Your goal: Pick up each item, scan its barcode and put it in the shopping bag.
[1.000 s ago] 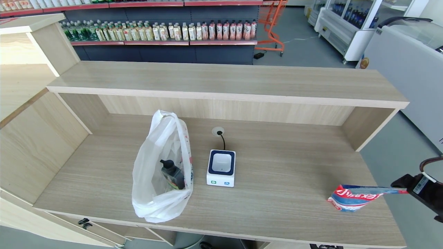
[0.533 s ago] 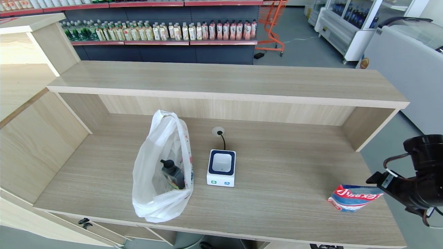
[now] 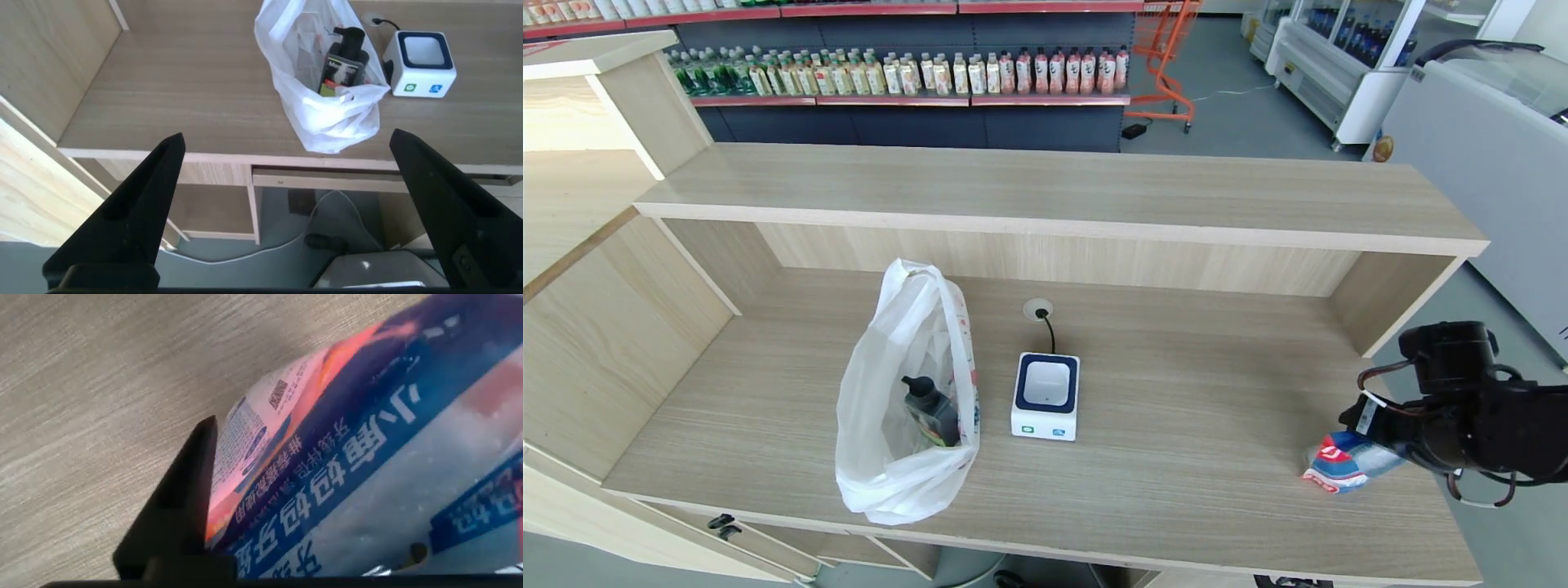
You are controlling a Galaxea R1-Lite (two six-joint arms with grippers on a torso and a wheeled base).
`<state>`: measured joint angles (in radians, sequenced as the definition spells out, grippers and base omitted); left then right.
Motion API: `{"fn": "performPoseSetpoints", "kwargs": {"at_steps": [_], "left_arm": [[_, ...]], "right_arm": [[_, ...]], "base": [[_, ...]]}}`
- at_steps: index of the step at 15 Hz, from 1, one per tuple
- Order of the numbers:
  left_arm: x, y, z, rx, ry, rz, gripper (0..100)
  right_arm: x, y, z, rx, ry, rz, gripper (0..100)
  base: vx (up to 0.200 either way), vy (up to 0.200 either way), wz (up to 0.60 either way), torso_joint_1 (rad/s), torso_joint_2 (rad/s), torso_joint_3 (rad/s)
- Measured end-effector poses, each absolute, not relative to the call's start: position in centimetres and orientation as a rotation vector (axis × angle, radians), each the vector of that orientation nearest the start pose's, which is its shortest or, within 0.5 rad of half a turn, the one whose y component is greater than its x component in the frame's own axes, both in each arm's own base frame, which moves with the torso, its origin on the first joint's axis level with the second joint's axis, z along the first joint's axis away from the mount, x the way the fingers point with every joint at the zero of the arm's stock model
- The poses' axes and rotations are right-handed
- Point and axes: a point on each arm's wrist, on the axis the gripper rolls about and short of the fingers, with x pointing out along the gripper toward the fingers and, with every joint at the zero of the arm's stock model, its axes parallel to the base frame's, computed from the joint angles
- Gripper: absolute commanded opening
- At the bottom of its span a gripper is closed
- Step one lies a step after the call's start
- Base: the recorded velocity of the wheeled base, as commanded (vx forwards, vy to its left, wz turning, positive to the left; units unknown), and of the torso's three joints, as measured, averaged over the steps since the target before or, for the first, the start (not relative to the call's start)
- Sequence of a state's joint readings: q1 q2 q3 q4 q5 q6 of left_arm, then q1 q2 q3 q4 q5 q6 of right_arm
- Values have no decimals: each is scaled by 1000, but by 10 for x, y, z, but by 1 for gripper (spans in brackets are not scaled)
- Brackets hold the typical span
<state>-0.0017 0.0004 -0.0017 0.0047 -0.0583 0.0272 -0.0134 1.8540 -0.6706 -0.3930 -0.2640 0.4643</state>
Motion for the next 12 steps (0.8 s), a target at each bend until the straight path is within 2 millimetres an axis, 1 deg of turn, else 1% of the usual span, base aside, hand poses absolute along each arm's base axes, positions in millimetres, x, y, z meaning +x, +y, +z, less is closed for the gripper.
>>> {"fn": "performPoseSetpoints", "kwargs": {"at_steps": [3,5,6,8,10,12], "left_arm": [[-23,-1,75,27,3,-60,100],[-23,-1,75,27,3,-60,100],[-23,-1,75,28,3,-60,100],[-23,-1,76,27,2,-60,100],[-23,-1,75,27,3,-61,100],[-23,-1,75,27,3,-60,100]], "right_arm": [[294,-5,73,312,742,-437,0],[295,-5,71,285,750,-431,0],[297,-4,72,234,749,-409,0],[304,-3,85,250,665,-346,0],[303,0,106,302,612,-115,0],[291,-1,134,346,562,192,0]], "base": [[0,0,0,0,0,0],[0,0,0,0,0,0],[0,0,0,0,0,0],[0,0,0,0,0,0],[0,0,0,0,0,0],[0,0,0,0,0,0]]}}
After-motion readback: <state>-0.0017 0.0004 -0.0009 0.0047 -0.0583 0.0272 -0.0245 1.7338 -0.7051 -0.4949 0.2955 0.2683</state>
